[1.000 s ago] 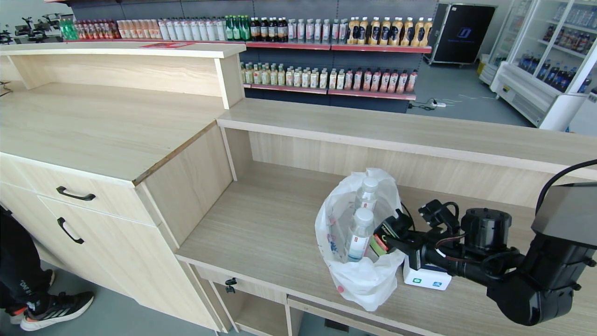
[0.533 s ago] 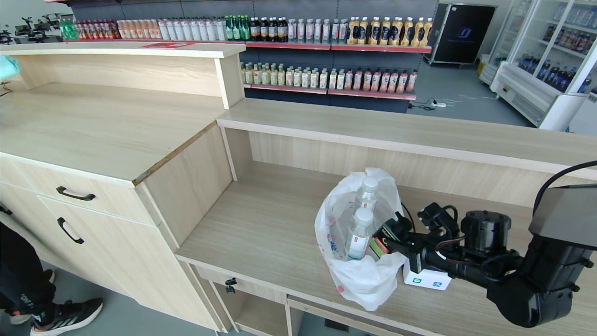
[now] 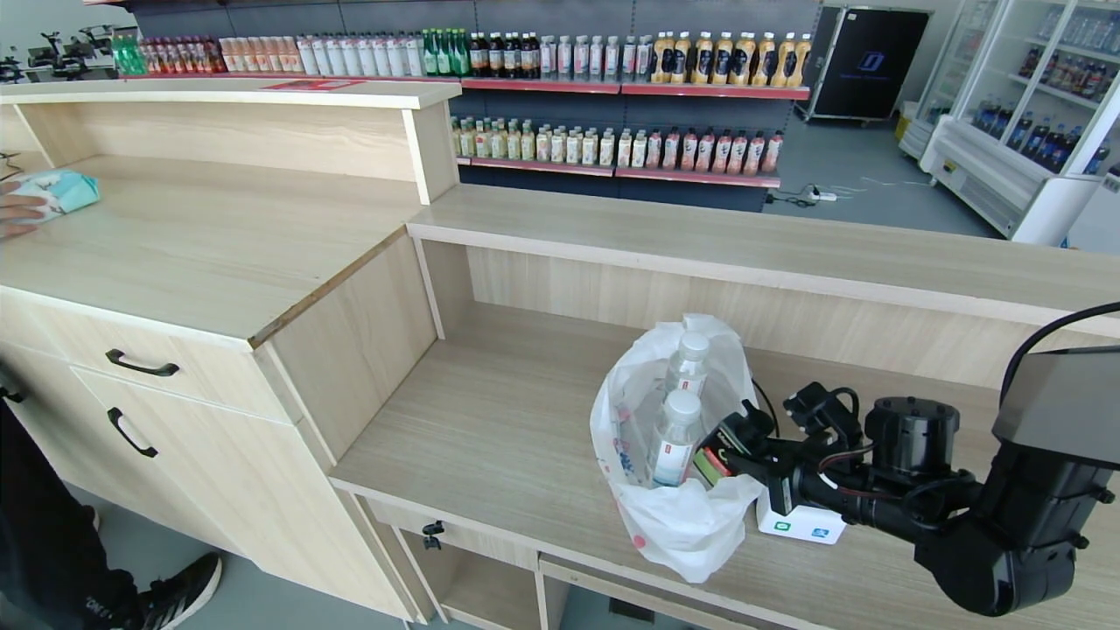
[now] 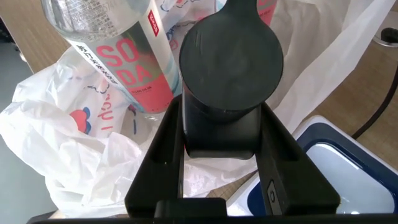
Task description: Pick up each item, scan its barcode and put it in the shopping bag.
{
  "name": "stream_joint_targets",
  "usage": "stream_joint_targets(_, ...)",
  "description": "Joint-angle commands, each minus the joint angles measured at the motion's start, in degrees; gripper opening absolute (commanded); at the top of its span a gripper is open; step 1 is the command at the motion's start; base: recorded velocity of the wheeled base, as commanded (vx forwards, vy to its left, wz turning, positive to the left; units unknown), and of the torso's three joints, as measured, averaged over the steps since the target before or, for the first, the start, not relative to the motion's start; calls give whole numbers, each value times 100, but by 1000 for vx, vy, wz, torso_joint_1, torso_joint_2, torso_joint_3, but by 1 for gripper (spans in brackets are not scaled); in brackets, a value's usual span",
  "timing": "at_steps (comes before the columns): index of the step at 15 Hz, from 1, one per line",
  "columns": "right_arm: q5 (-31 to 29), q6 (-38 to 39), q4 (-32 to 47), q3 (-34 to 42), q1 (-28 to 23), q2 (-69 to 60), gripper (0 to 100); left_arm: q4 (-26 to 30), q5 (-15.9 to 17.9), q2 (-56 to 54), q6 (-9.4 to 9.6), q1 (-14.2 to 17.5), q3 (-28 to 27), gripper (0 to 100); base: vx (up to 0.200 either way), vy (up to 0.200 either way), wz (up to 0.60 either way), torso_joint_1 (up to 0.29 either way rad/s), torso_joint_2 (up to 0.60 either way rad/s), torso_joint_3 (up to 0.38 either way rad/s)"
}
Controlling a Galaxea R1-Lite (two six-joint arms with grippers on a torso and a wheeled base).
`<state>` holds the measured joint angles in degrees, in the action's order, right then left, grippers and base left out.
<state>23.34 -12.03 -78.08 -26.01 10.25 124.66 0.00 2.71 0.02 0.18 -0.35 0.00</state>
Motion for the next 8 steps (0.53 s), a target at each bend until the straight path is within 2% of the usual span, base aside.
stream_joint_targets(1,3,-1,-5,0,3,-3,0,0,2,6,-1,0,0,100,0,0,0,0,0,0)
stream_joint_targets(8,12,-1,-5,0,3,14,0,0,2,6,-1,0,0,100,0,0,0,0,0,0)
